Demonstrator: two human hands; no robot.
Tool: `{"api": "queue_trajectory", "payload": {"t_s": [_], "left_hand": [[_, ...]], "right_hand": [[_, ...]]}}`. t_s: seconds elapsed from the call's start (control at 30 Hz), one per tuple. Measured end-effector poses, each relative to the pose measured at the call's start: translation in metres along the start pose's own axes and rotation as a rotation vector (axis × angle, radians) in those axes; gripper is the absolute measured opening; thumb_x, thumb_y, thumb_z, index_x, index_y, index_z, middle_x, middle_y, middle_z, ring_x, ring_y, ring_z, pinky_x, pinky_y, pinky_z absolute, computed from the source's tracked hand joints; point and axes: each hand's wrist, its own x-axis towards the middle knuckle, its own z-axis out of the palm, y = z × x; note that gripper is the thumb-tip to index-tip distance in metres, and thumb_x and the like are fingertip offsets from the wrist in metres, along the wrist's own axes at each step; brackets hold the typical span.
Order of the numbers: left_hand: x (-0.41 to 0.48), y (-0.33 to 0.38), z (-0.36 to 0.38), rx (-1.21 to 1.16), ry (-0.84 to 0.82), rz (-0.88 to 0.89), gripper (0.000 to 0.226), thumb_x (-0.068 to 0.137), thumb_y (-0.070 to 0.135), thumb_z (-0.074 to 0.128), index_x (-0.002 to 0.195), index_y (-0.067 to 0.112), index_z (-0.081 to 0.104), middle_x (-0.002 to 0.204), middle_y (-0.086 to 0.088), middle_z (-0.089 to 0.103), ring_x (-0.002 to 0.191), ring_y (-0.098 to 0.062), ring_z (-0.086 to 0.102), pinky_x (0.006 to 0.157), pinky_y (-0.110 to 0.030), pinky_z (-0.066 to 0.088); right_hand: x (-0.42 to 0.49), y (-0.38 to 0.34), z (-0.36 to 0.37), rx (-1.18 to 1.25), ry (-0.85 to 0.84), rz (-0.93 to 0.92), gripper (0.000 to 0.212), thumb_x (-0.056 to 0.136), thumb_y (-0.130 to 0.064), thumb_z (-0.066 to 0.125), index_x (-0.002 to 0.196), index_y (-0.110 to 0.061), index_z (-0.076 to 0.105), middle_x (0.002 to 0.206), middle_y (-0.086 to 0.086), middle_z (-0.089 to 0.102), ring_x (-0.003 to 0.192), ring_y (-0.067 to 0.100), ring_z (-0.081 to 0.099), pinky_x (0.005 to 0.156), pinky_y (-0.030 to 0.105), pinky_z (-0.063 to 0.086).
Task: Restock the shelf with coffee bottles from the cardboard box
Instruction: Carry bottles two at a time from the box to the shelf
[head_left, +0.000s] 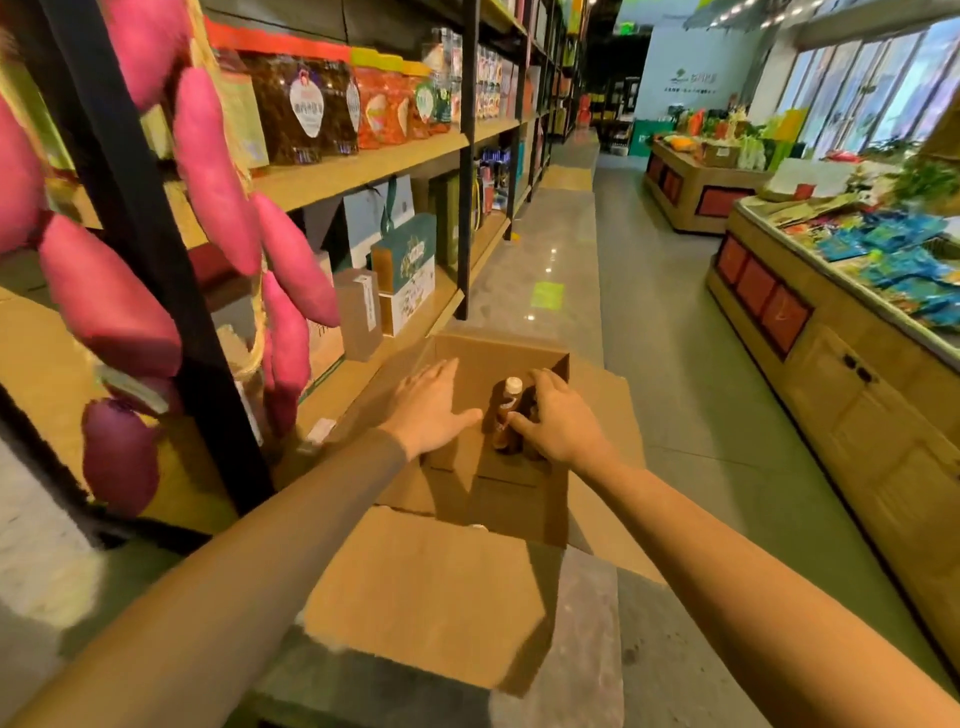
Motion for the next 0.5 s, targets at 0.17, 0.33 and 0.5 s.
{"api": "queue_trajectory", "payload": {"t_s": [0.17, 0.33, 0.5], "left_hand": [[0.062, -0.017, 0.036, -0.126, -0.006, -0.014, 0.080, 0.089, 0.038, 0.059, 0.150, 0.016, 0.012, 0.155, -0.007, 0.025, 0.142, -0.025, 0.023, 0.116, -0.043, 0.020], [0.112, -0.026, 0.085, -0.270, -0.026, -0.116, 0.079, 0.090, 0.034, 0.059, 0.151, 0.019, 0.011, 0.153, -0.010, 0.028, 0.140, -0.028, 0.027, 0.113, -0.043, 0.028], [0.143, -0.034, 0.141, -0.375, 0.000, -0.210, 0.078, 0.089, 0.036, 0.059, 0.150, 0.019, 0.013, 0.152, -0.009, 0.031, 0.139, -0.028, 0.031, 0.111, -0.043, 0.030]], "right_hand": [[0.054, 0.008, 0.048, 0.190, 0.094, 0.151, 0.068, 0.091, -0.032, 0.057, 0.145, -0.007, 0.025, 0.153, 0.011, 0.027, 0.141, 0.026, 0.027, 0.112, 0.036, 0.027], [0.091, 0.016, 0.102, 0.517, 0.272, 0.425, 0.068, 0.089, -0.025, 0.061, 0.146, -0.010, 0.027, 0.150, 0.008, 0.034, 0.139, 0.023, 0.032, 0.113, 0.040, 0.032], [0.111, 0.039, 0.143, 0.691, 0.409, 0.692, 0.064, 0.093, -0.019, 0.055, 0.148, -0.016, 0.022, 0.152, 0.002, 0.031, 0.141, 0.018, 0.029, 0.113, 0.030, 0.025]]}}
